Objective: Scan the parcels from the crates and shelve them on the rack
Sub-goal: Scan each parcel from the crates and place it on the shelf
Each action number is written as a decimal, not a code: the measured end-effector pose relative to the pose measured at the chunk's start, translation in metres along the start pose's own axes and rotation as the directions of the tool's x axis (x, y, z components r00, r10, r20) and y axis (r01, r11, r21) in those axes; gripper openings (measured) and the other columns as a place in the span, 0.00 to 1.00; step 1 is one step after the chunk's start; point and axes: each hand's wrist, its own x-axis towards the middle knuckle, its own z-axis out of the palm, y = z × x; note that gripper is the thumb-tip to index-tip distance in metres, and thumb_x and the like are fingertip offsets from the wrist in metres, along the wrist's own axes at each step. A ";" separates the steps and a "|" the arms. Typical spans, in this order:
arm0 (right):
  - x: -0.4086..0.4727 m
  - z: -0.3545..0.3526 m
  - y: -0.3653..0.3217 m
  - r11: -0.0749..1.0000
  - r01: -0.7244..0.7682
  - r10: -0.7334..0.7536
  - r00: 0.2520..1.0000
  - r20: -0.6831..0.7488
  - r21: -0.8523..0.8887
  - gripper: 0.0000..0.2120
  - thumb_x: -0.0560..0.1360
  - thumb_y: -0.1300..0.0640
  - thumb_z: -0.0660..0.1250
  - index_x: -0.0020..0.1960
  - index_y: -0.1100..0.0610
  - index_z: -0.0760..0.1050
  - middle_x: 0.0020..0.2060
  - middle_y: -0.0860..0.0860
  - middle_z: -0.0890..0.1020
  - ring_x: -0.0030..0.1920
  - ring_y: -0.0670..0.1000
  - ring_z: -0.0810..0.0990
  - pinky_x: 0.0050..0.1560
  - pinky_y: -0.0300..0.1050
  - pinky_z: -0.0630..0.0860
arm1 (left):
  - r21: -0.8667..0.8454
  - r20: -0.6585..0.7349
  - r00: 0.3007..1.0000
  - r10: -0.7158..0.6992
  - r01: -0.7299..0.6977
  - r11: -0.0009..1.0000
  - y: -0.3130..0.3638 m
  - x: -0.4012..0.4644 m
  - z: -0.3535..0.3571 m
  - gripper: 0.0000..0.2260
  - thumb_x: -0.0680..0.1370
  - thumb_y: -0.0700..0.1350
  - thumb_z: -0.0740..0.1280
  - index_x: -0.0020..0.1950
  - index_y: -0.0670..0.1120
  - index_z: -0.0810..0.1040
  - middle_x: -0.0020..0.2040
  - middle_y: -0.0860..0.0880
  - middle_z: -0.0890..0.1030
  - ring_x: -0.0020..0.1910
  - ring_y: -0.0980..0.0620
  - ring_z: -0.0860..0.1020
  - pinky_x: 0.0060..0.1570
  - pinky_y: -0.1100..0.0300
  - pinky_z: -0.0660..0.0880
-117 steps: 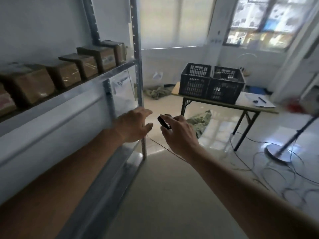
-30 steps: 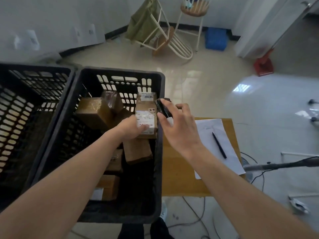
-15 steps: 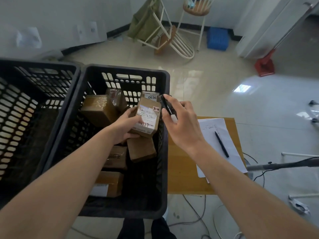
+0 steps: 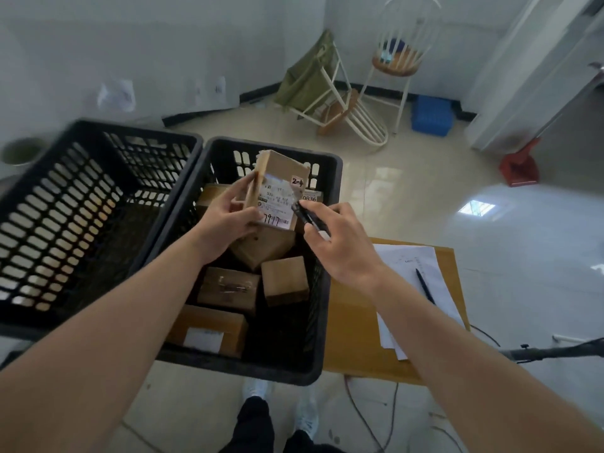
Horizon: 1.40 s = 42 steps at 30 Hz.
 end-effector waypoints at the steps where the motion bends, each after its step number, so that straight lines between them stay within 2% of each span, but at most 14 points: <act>1: -0.002 -0.002 -0.003 1.000 0.019 -0.019 1.000 0.025 -0.012 0.23 0.86 0.46 0.61 0.81 0.42 0.67 0.60 0.50 0.70 0.61 0.53 0.75 0.66 0.51 0.77 | 0.023 -0.025 0.999 0.028 -0.027 0.999 0.006 -0.006 -0.001 0.37 0.69 0.40 0.79 0.72 0.69 0.75 0.70 0.39 0.75 0.64 0.40 0.82 0.61 0.43 0.81; 5: -0.012 -0.011 -0.014 0.994 0.104 -0.098 0.987 0.128 -0.041 0.23 0.87 0.45 0.62 0.82 0.42 0.67 0.62 0.51 0.71 0.61 0.53 0.75 0.65 0.50 0.78 | 0.207 -0.106 0.983 0.150 -0.126 0.970 0.027 -0.032 -0.008 0.40 0.68 0.48 0.82 0.73 0.74 0.71 0.70 0.43 0.73 0.68 0.41 0.76 0.65 0.41 0.78; 9: -0.025 -0.019 -0.027 0.982 0.166 -0.145 0.965 0.218 -0.085 0.23 0.87 0.44 0.61 0.81 0.39 0.67 0.62 0.51 0.71 0.60 0.53 0.76 0.62 0.49 0.79 | 0.295 -0.156 0.960 0.234 -0.181 0.938 0.040 -0.054 -0.016 0.40 0.73 0.42 0.80 0.74 0.73 0.70 0.69 0.47 0.75 0.66 0.46 0.77 0.66 0.44 0.78; 12: -0.038 -0.024 -0.038 0.967 0.224 -0.180 0.937 0.300 -0.118 0.22 0.87 0.44 0.61 0.80 0.37 0.68 0.61 0.50 0.71 0.59 0.52 0.76 0.62 0.48 0.78 | 0.326 -0.174 0.940 0.295 -0.227 0.917 0.048 -0.071 -0.021 0.39 0.74 0.39 0.79 0.73 0.74 0.70 0.68 0.51 0.75 0.65 0.51 0.76 0.62 0.51 0.78; 15: -0.049 -0.025 -0.048 0.959 0.247 -0.189 0.924 0.333 -0.141 0.21 0.86 0.44 0.62 0.79 0.37 0.69 0.61 0.51 0.72 0.59 0.52 0.76 0.63 0.48 0.77 | 0.333 -0.194 0.924 0.330 -0.255 0.908 0.054 -0.085 -0.026 0.39 0.73 0.37 0.79 0.71 0.74 0.72 0.67 0.51 0.75 0.65 0.50 0.76 0.57 0.56 0.78; 20: -0.066 -0.021 -0.065 0.955 0.256 -0.187 0.910 0.369 -0.147 0.20 0.86 0.44 0.64 0.78 0.37 0.71 0.59 0.49 0.72 0.58 0.49 0.75 0.61 0.46 0.76 | 0.357 -0.220 0.901 0.375 -0.283 0.890 0.063 -0.105 -0.038 0.39 0.74 0.37 0.78 0.72 0.74 0.71 0.68 0.50 0.76 0.65 0.47 0.78 0.62 0.46 0.79; 23: -0.073 -0.015 -0.075 0.959 0.240 -0.165 0.908 0.385 -0.153 0.20 0.85 0.43 0.64 0.77 0.36 0.71 0.59 0.47 0.71 0.56 0.47 0.76 0.55 0.43 0.75 | 0.395 -0.214 0.890 0.403 -0.298 0.869 0.066 -0.112 -0.049 0.38 0.75 0.37 0.78 0.73 0.73 0.71 0.69 0.50 0.75 0.66 0.49 0.76 0.66 0.45 0.77; 26: -0.081 -0.006 -0.086 0.965 0.212 -0.134 0.908 0.397 -0.158 0.20 0.85 0.43 0.64 0.77 0.35 0.71 0.58 0.46 0.71 0.55 0.47 0.75 0.52 0.40 0.73 | 0.395 -0.186 0.893 0.410 -0.314 0.863 0.069 -0.118 -0.063 0.39 0.74 0.37 0.78 0.70 0.77 0.71 0.69 0.52 0.75 0.66 0.47 0.76 0.65 0.44 0.77; 31: -0.098 0.012 -0.108 0.972 0.157 -0.081 0.923 0.376 -0.176 0.19 0.85 0.41 0.65 0.75 0.35 0.73 0.58 0.46 0.72 0.54 0.48 0.76 0.52 0.41 0.75 | 0.400 -0.163 0.898 0.408 -0.318 0.860 0.070 -0.126 -0.091 0.42 0.73 0.36 0.79 0.69 0.78 0.70 0.68 0.53 0.75 0.65 0.47 0.77 0.66 0.42 0.77; 37: -0.119 0.031 -0.132 0.974 0.124 -0.044 0.927 0.372 -0.192 0.19 0.84 0.41 0.65 0.75 0.35 0.73 0.57 0.45 0.72 0.54 0.47 0.77 0.52 0.40 0.74 | 0.420 -0.131 0.904 0.408 -0.322 0.849 0.067 -0.134 -0.118 0.43 0.72 0.38 0.80 0.70 0.78 0.69 0.67 0.53 0.77 0.65 0.55 0.76 0.66 0.47 0.77; 42: -0.130 0.038 -0.143 0.978 0.093 -0.019 0.931 0.366 -0.185 0.19 0.84 0.42 0.65 0.75 0.34 0.73 0.58 0.43 0.72 0.57 0.46 0.76 0.54 0.39 0.72 | 0.432 -0.120 0.910 0.397 -0.312 0.846 0.071 -0.138 -0.128 0.44 0.71 0.36 0.81 0.68 0.80 0.68 0.70 0.54 0.76 0.73 0.48 0.72 0.73 0.39 0.71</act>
